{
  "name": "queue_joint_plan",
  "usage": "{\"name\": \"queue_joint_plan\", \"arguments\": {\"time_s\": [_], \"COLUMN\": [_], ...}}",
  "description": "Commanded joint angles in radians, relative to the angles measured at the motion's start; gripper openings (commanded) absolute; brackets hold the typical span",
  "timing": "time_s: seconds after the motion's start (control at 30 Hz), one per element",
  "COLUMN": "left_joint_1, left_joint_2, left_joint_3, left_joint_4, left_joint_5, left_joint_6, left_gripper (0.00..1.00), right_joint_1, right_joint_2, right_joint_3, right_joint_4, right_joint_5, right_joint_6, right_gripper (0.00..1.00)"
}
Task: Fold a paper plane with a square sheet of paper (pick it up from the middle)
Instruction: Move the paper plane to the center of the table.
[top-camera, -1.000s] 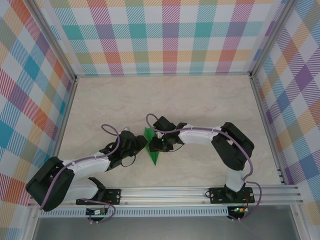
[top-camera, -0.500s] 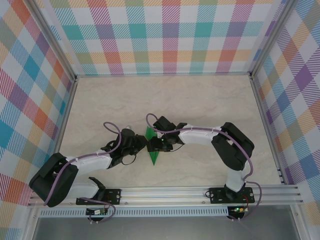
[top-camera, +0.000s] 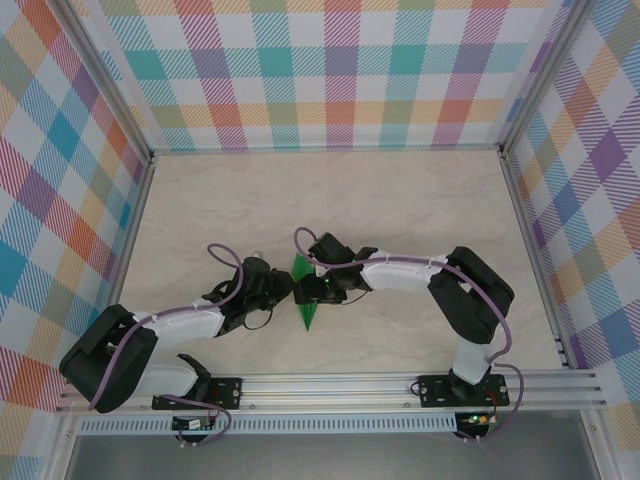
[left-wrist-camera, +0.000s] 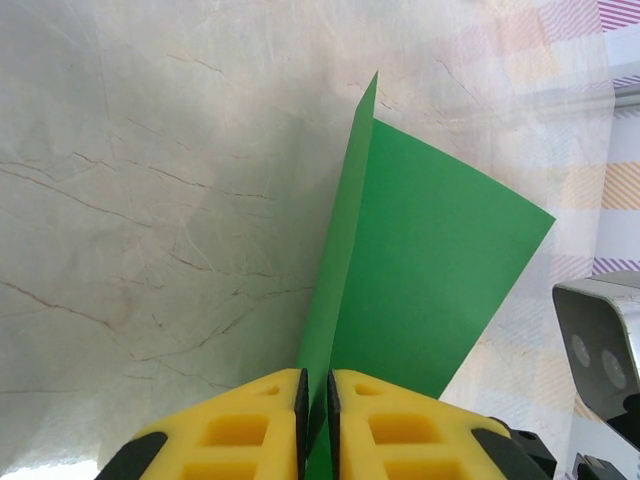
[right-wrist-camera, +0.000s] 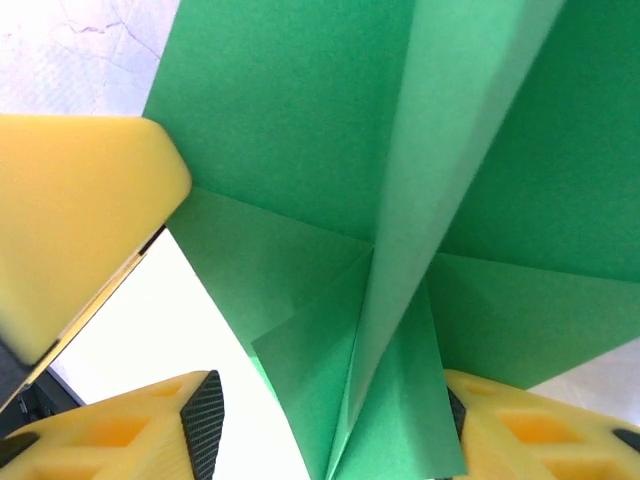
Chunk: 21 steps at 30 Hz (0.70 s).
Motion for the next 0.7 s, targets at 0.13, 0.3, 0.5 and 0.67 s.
{"name": "queue_joint_plan", "arguments": {"time_s": [0.13,0.3,0.5,0.67], "left_joint_1": [0.004,0.004,0.004,0.005], "left_joint_2": [0.003,0.003,0.000,-0.003], "left_joint_3": [0.023,0.020,0.017,0.016], "left_joint_4": [-0.010,-0.010,-0.012,-0.013], "left_joint_5": [0.002,0.003,0.002,0.001], "left_joint_6": [0.021,0.021,0.021,0.019], "left_gripper": [0.15,0.15,0.15,0.15], "right_joint_1": [0.007,0.007,0.007,0.007], "right_joint_2": [0.008,0.023,0.044,0.060], "right_joint_3": [0.042,0.053,0.075,0.090], "right_joint_4": [-0.051,-0.062,-0.082,-0.096], "right_joint_5": [0.043,0.045,0.052,0.056], "right_joint_6": [-0.002,0.002,0.008,0.011], "right_gripper": [0.39,0.35,0.26,0.25]}}
